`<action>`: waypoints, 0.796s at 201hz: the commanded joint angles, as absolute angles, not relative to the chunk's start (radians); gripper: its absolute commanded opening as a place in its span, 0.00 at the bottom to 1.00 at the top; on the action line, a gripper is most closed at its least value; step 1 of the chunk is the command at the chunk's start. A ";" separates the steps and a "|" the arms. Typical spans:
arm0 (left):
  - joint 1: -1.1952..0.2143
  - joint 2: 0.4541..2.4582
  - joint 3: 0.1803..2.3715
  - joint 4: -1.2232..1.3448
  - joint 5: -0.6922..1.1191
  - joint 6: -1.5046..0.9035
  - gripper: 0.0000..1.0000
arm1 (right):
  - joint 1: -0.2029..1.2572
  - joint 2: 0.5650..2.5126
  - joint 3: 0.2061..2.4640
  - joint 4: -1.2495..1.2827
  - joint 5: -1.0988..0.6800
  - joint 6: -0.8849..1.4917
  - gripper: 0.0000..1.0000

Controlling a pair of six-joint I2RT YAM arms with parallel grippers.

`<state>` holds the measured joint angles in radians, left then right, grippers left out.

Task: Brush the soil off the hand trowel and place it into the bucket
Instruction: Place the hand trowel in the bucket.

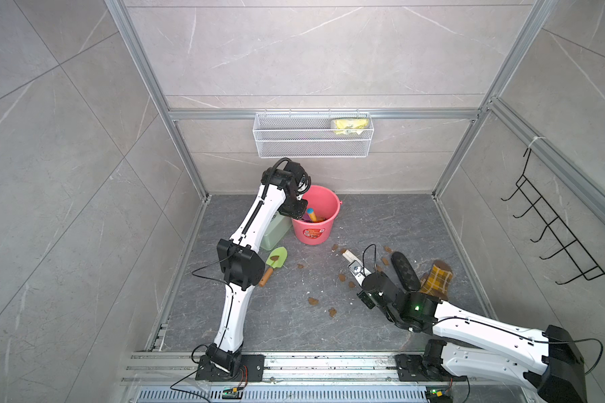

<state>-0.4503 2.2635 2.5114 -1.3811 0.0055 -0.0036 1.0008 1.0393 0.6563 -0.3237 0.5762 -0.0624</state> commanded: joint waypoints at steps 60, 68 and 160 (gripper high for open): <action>-0.471 2.308 2.541 -1.298 0.063 0.026 0.40 | 0.999 1.053 0.693 -0.298 0.569 -0.048 0.00; -0.471 2.302 2.548 -1.296 0.057 0.023 0.42 | 0.999 1.052 0.695 -0.300 0.569 -0.045 0.00; -0.471 1.922 2.216 -1.105 0.059 -0.104 0.53 | 0.997 0.989 0.679 -0.284 0.524 -0.022 0.00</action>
<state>-0.4713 2.1323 2.3383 -1.2148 0.0517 -0.0387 1.0008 1.0401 0.6605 -0.3180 0.5571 -0.0475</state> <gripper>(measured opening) 0.526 0.126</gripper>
